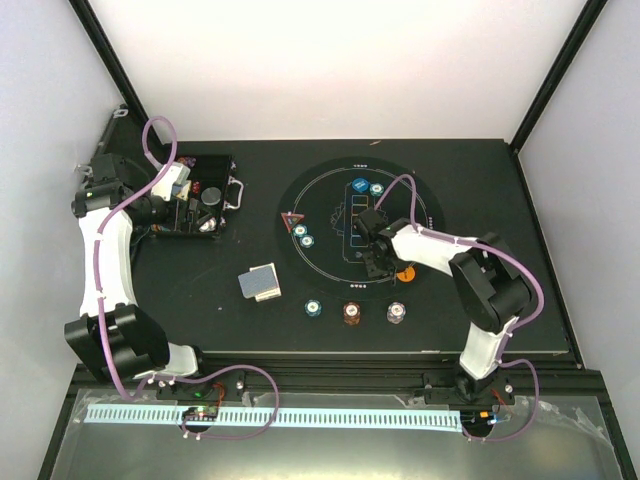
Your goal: Distribute texas hold em gaming equipment
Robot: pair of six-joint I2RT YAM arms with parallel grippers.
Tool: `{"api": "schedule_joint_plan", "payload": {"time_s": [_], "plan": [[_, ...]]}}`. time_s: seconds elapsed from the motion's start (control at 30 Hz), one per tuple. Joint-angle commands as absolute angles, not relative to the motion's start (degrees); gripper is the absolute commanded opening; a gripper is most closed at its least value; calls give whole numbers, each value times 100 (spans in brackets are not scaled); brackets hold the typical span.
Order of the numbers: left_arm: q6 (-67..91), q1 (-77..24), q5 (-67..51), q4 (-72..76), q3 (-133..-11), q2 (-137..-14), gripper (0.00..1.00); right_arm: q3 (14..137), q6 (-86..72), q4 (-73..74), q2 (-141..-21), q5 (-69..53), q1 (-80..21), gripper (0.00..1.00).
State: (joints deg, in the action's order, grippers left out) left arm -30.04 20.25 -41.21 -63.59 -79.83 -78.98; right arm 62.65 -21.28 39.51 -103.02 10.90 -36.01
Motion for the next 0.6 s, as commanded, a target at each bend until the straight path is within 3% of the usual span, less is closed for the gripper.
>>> {"api": "schedule_joint_plan", "payload": {"time_s": [0.0, 0.13, 0.37, 0.57], "plan": [[-3128, 2078, -4255, -6482, -8222, -7786, 99, 6436, -2060, 3762, -10457, 1273, -3437, 3], [-3141, 2083, -4259, -6499, -8229, -7777, 99, 6460, -2047, 3762, -10535, 1308, -3360, 9], [-3166, 2083, -4272, -6522, -8227, -7804, 99, 6513, -2005, 3913, -10298, 1309, -3377, 65], [-3164, 2084, -4304, -6517, -8221, -7796, 99, 6771, -2048, 4333, -9770, 1474, -3832, 77]]}}
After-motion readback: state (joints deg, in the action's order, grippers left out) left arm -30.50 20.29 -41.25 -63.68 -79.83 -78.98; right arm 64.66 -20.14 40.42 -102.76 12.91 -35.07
